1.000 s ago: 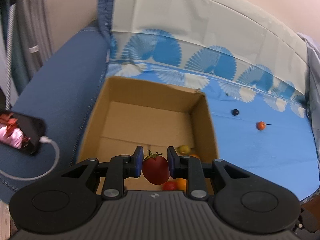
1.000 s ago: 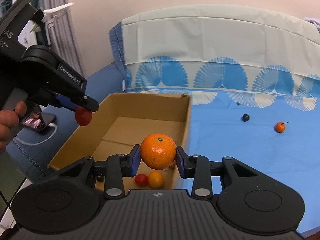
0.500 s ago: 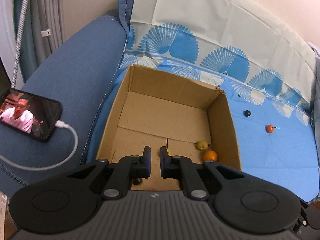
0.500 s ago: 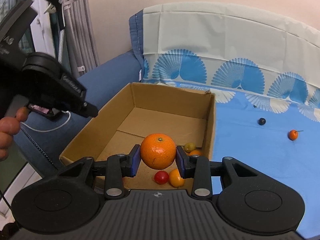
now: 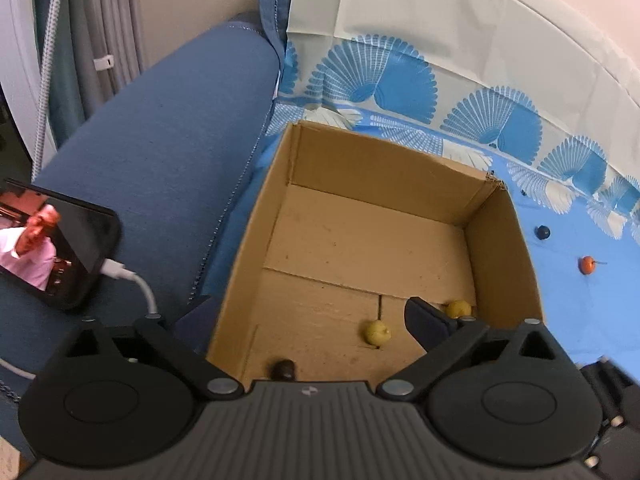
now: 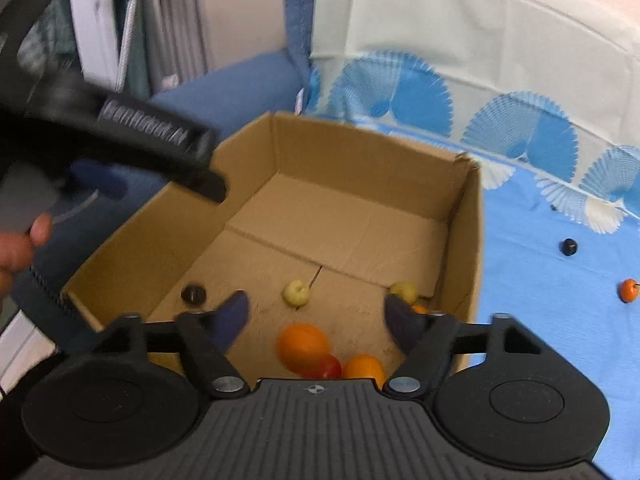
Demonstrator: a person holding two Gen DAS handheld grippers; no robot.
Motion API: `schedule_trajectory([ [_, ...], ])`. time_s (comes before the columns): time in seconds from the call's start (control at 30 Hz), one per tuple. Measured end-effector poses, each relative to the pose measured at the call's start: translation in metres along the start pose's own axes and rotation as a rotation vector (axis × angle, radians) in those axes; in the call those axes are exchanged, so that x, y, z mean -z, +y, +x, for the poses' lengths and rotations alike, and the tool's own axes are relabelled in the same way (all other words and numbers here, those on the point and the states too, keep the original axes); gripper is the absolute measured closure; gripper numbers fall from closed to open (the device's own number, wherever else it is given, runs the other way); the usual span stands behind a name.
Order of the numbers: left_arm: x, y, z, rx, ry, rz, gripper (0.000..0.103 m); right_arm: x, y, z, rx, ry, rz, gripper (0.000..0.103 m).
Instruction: Organize fruits
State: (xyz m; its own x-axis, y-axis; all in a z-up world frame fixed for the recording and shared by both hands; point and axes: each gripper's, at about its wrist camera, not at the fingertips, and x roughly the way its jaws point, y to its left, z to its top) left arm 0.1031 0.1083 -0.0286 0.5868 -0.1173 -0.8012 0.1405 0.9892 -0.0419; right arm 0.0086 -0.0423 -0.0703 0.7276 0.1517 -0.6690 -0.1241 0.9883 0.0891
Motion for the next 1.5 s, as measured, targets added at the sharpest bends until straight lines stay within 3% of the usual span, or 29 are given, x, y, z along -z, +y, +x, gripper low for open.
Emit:
schedule_trajectory([
  [0.3, 0.028, -0.01, -0.047, -0.034, -0.006, 0.046, 0.0, 0.015, -0.002, -0.064, 0.044, -0.003, 0.073, 0.005],
  [0.53, 0.063, -0.019, -0.09, -0.037, -0.003, 0.096, 0.0, 0.028, 0.015, -0.117, 0.066, -0.05, 0.112, 0.001],
  [1.0, 0.089, -0.015, -0.154, -0.046, -0.087, 0.08, 0.0, 0.043, 0.038, -0.182, 0.089, -0.174, 0.109, 0.001],
  [1.5, 0.097, -0.018, -0.169, -0.04, -0.114, 0.089, 0.0, 0.049, 0.043, -0.202, 0.103, -0.211, 0.105, 0.001],
])
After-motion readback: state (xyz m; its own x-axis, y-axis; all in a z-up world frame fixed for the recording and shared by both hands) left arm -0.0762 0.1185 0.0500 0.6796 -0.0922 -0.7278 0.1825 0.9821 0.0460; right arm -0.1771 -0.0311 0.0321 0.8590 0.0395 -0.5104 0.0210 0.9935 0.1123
